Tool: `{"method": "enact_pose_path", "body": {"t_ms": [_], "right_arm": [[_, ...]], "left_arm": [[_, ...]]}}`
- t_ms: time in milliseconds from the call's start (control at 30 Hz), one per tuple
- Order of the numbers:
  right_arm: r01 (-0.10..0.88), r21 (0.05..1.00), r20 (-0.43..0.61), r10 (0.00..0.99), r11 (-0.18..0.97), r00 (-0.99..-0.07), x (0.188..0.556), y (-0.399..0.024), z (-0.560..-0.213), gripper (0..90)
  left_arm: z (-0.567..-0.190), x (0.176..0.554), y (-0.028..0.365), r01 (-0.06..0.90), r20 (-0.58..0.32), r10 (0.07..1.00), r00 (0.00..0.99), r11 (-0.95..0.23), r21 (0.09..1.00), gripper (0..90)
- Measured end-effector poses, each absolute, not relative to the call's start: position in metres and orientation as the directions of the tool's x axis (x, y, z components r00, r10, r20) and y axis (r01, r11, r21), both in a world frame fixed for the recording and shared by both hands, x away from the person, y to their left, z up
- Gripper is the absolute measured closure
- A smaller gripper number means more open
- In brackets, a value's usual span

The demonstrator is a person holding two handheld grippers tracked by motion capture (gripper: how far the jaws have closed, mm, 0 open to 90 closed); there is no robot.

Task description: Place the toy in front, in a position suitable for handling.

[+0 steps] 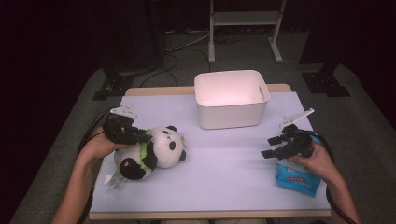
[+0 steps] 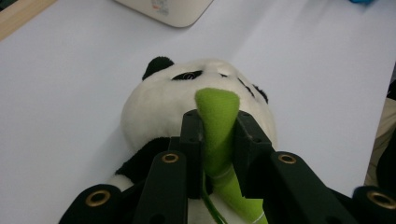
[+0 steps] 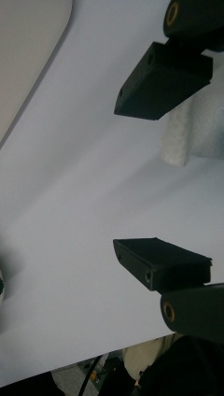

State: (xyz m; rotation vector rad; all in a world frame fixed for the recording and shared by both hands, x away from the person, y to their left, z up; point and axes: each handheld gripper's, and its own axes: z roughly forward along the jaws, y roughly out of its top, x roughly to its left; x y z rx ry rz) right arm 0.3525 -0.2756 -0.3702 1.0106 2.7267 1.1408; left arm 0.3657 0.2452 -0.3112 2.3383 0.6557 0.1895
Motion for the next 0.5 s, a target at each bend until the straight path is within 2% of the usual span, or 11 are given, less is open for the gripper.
{"method": "enact_pose_path", "body": {"t_ms": [500], "right_arm": [[0.563,0.647,0.224,0.578,0.514,-0.785,0.353,-0.281,-0.369,28.3]], "left_arm": [[-0.288,0.362,0.208,0.337,-0.036,0.431,0.902,-0.649,0.682,75.3]]}}
